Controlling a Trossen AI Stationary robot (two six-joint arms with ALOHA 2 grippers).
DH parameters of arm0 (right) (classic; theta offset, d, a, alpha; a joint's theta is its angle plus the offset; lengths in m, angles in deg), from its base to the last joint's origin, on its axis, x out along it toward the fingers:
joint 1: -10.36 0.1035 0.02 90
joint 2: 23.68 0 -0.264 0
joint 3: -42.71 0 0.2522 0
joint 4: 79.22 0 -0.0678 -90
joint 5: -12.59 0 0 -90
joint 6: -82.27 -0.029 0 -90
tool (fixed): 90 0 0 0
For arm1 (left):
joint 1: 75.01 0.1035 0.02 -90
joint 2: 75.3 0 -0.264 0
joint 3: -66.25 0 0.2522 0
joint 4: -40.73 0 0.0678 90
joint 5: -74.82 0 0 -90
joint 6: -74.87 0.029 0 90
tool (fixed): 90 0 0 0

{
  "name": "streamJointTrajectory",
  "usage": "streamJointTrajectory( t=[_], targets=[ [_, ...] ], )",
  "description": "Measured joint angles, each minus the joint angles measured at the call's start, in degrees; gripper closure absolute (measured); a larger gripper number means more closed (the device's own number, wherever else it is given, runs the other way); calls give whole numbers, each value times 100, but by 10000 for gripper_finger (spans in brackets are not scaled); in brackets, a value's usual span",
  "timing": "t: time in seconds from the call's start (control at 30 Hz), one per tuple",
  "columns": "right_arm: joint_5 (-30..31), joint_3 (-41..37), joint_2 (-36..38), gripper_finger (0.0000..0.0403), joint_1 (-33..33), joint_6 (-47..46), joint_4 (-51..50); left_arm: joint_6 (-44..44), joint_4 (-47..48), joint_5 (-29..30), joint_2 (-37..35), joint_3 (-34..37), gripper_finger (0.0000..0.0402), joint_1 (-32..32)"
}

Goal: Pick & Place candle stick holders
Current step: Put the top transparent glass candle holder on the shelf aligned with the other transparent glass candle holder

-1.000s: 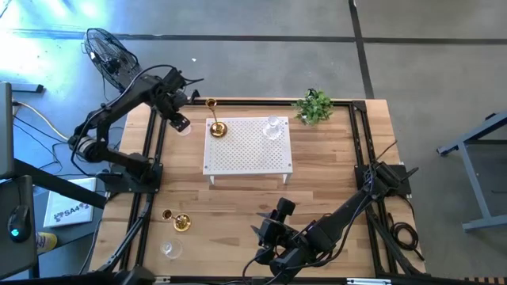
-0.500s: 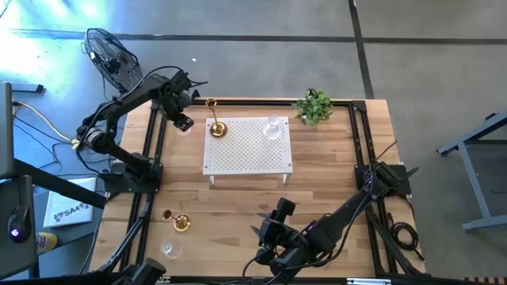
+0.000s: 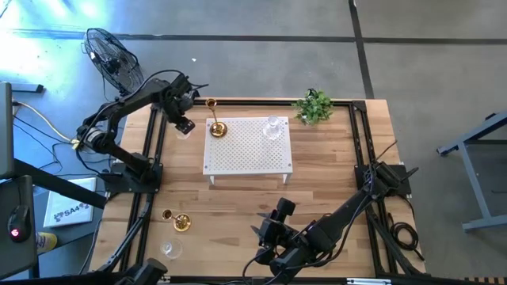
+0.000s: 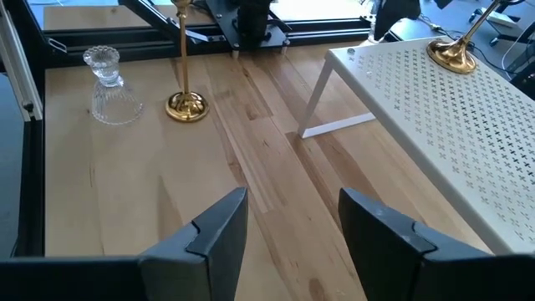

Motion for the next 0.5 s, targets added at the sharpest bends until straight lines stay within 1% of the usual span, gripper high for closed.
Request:
streamJointTrajectory(
  t=[0.23, 0.3, 0.4, 0.5],
  targets=[
    [-11, 0, 0, 222, 0, -2, 0, 42, -280, 12, -1, 193, 230, -2],
    [-15, 0, 0, 222, 0, 0, 0, 46, -347, 127, -15, 245, 232, -2],
    [-19, -2, 0, 222, 0, 0, 0, 50, -437, 368, -15, 270, 247, -3],
    [-21, -2, 0, 222, 0, 0, 0, 123, -466, 353, -15, 273, 277, 0]
  ],
)
